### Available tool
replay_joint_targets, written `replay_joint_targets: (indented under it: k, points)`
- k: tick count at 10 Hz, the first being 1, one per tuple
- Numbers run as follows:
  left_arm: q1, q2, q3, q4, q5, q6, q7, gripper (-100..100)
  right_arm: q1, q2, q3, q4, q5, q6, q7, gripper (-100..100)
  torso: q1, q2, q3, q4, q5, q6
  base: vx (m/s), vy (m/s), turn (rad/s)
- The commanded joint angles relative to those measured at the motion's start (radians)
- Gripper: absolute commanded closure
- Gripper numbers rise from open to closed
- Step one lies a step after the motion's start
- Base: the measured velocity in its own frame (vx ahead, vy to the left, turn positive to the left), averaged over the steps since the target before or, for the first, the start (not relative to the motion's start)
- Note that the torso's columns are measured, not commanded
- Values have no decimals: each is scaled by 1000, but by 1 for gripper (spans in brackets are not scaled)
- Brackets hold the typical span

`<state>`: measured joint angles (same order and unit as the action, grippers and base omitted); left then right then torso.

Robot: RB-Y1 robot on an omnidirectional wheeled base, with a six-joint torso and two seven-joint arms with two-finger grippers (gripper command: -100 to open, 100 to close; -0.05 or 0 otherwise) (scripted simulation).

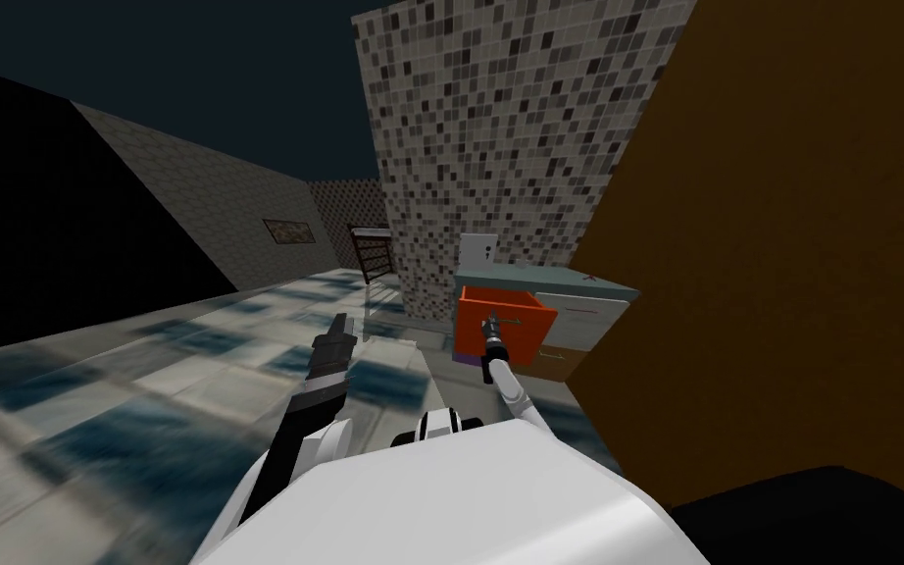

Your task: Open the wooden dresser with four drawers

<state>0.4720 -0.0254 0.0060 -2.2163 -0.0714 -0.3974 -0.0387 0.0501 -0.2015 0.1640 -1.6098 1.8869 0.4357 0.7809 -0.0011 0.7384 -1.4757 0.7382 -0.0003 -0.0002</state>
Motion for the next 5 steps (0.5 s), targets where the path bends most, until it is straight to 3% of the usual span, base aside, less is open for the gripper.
replay_joint_targets:
  k: [1, 2, 3, 4, 5]
  points:
    - [0, 0, 0, 0, 0, 0, 0, 0, -77, -55, -5, 79, -16, -17, -50, -100, 1, 1, 1, 0, 0, 0, -63, 83, -43]
    - [0, 0, 0, 0, 0, 0, 0, 0, -77, -55, -5, 85, -16, -17, -50, -100, 1, 0, 0, 0, 0, 0, -20, 41, 1]
    - [0, 0, 0, 0, 0, 0, 0, 0, -123, -101, -10, 126, -30, -31, -90, -100, -1, -2, -1, -1, 0, 0, -34, 75, -69]
    - [0, 0, 0, 0, 0, 0, 0, 0, -137, -101, -10, 147, -30, -31, -90, -100, 1, -2, -1, -1, 0, 0, -42, 78, -46]
    - [0, 0, 0, 0, 0, 0, 0, 0, -173, -143, -15, 178, -43, -45, -129, -100, 2, -1, 0, 0, 1, 0, -72, 104, -70]
